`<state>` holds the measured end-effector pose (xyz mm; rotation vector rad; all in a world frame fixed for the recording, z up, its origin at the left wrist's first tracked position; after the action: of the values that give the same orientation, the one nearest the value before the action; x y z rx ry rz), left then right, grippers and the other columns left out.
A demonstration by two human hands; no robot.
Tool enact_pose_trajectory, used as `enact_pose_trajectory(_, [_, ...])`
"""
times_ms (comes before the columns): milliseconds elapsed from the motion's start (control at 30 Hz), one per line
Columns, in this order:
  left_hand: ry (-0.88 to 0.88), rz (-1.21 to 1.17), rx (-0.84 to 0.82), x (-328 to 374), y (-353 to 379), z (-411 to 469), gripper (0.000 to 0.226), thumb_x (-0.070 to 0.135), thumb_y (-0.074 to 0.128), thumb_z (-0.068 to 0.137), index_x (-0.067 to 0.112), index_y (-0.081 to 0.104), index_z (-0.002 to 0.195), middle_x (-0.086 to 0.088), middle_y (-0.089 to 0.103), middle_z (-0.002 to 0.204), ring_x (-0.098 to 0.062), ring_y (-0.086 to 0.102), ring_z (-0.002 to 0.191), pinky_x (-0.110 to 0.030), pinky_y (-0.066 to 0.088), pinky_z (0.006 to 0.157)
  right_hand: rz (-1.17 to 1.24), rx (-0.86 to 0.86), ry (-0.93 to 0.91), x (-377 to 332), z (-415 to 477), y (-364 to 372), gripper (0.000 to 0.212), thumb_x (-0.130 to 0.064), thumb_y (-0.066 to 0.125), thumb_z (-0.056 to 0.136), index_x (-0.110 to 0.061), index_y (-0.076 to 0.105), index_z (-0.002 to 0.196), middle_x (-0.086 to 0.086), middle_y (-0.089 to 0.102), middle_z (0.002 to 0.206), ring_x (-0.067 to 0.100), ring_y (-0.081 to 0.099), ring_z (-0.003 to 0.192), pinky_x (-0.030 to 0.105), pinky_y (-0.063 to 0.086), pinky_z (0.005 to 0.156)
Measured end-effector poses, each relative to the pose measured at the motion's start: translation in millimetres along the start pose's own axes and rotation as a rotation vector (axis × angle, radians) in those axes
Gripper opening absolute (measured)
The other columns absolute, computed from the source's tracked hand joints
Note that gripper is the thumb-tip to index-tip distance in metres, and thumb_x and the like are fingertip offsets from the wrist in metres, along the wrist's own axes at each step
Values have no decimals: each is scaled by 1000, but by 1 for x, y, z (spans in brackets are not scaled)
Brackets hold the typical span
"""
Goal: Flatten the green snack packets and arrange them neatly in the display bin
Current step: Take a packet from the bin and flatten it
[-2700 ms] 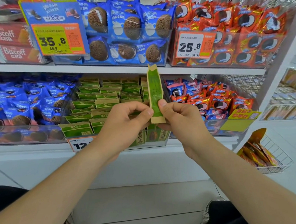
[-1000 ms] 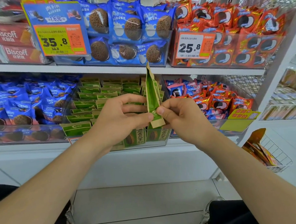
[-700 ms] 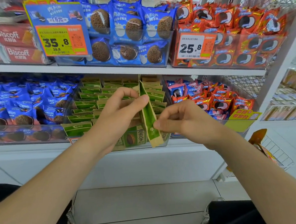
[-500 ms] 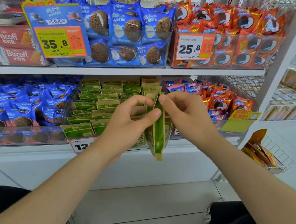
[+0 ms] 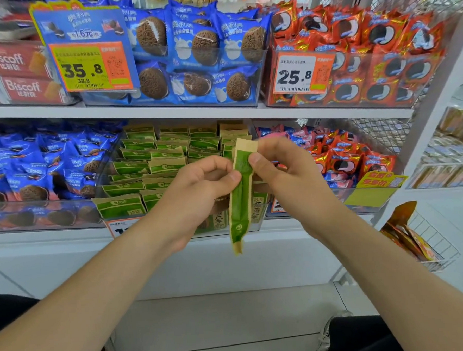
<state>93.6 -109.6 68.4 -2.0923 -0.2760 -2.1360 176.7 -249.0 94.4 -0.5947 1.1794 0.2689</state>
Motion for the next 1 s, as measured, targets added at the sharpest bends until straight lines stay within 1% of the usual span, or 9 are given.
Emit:
enact_pose_trajectory(67, [29, 107, -77, 5, 1, -1, 12, 10, 58, 107, 4, 67, 112, -11, 79, 109, -27, 76, 103, -45, 61, 92, -17, -217, -62, -9, 0, -2, 49, -19, 70, 102, -40, 55, 143, -2, 63, 130, 20, 73, 101, 38, 64, 87])
enact_pose_trajectory(133, [30, 207, -137, 6, 4, -5, 10, 11, 56, 109, 8, 66, 107, -8, 80, 106, -21, 77, 96, -34, 61, 79, -185, -365, -135, -12, -3, -6, 52, -26, 83, 89, -37, 63, 136, -9, 66, 125, 13, 68, 105, 34, 60, 90])
enact_pose_trajectory(233, [31, 355, -157, -1, 9, -9, 10, 15, 55, 110, 10, 62, 106, -3, 81, 102, -16, 76, 93, -29, 57, 74, -445, -266, -192, -6, -1, -15, 32, -55, 89, 67, -39, 79, 94, -14, 65, 116, 12, 60, 115, 42, 52, 98])
enact_pose_trajectory(367, [-20, 318, -156, -10, 17, -8, 17, 29, 53, 112, 22, 68, 109, 1, 80, 97, -22, 77, 97, -57, 60, 96, -324, -194, -190, -3, 3, -17, 27, -43, 86, 76, -18, 76, 83, 1, 75, 85, 23, 73, 80, 49, 61, 69])
enact_pose_trajectory(533, [7, 427, -288, -4, 23, -9, 27, 9, 61, 106, 22, 72, 127, 6, 81, 111, -8, 77, 102, -23, 61, 84, -414, -85, -204, -5, 8, -29, 20, -28, 84, 89, -25, 66, 81, -17, 70, 72, 4, 66, 64, 21, 51, 56])
enact_pose_trajectory(667, [109, 460, -207, 1, 13, -3, 32, 4, 63, 105, 23, 74, 127, 8, 82, 108, -10, 77, 107, -34, 58, 100, -296, -22, -179, -8, 10, -41, 40, -41, 91, 75, -23, 68, 101, -4, 79, 84, 14, 76, 76, 42, 63, 71])
enact_pose_trajectory(833, [247, 431, 23, 29, 4, 8, 19, 16, 73, 100, 25, 78, 115, 13, 82, 100, -2, 77, 95, -21, 60, 89, -108, 18, -149, -10, 17, -54, 56, -9, 90, 82, -20, 54, 124, 3, 77, 102, 22, 77, 94, 56, 61, 89])
enact_pose_trajectory(933, [284, 845, 94, 40, -3, 27, 18, 26, 60, 107, 28, 73, 120, 16, 73, 103, -1, 69, 91, -20, 56, 81, -113, 257, -298, -21, 20, -72, 54, -11, 81, 91, -20, 46, 132, 1, 75, 107, 23, 75, 96, 56, 60, 88])
enact_pose_trajectory(1000, [273, 1125, 85, 36, -4, 43, 25, 19, 53, 108, 28, 69, 127, 11, 61, 115, -10, 61, 105, -32, 54, 96, -226, 366, -398, -27, 21, -76, 51, -13, 76, 95, -16, 45, 136, -5, 71, 112, 17, 72, 98, 52, 59, 84])
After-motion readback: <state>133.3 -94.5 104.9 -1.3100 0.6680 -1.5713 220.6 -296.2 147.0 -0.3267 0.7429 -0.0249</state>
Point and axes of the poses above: each hand's wrist, its own z-axis towards the middle knuckle, its own y-axis out of the palm, x = y × z, the point moved 7 cm from there along z, towards the middle knuckle
